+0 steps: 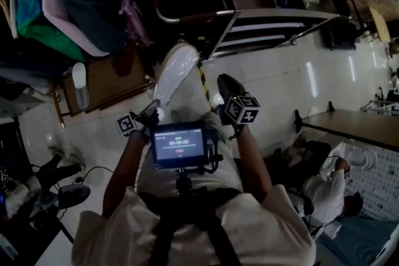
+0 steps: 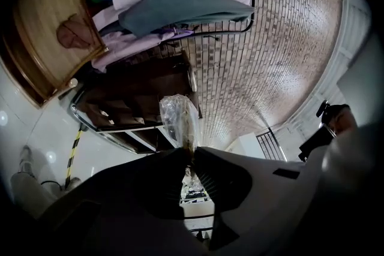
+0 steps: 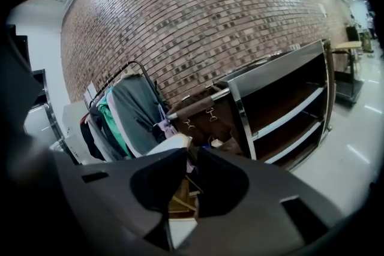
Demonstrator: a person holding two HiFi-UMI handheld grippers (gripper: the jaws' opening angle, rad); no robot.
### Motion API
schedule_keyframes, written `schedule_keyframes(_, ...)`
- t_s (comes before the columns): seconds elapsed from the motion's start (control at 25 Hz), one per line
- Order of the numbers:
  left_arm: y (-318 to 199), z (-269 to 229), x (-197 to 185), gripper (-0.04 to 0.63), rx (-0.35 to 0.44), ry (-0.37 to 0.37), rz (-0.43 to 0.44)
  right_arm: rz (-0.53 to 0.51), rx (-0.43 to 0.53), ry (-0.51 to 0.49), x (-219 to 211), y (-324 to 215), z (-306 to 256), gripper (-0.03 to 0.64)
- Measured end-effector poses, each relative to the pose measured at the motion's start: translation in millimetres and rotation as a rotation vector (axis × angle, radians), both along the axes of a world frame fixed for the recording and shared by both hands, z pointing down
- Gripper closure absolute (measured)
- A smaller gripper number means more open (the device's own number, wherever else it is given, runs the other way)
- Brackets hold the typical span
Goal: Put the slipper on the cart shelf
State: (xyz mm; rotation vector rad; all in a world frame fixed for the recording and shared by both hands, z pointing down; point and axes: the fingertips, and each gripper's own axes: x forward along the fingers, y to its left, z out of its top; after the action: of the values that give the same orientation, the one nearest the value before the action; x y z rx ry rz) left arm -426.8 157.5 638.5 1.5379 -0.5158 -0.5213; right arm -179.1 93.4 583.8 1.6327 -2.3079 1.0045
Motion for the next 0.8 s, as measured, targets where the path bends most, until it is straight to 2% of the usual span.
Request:
schedule_keyframes(0.08, -2.1, 6.3, 14.3, 0.546, 0.027, -0.039, 0.036, 0.012, 0.004, 0.003, 13.3, 0.5, -3.2, 0.552)
schedule_keyframes(0.16, -4.1, 11.6, 26.8, 0.546, 0.015, -0.066, 0.061, 0.024, 0.006, 0.004, 23.4, -0.3, -5.6, 0.552)
schedule_keyframes(0.6, -27.3, 1.9, 116.4, 0.546, -0.023, -0.046, 0.136, 0.087, 0.013, -0.003, 104.0, -14.5, -13.0, 0.552)
schedule_keyframes(0.8, -36.9, 6.9, 157.6, 0.546, -0.023, -0.077, 0.157, 0.109, 0.015, -0.010, 153.3, -19.0, -17.7, 0.552)
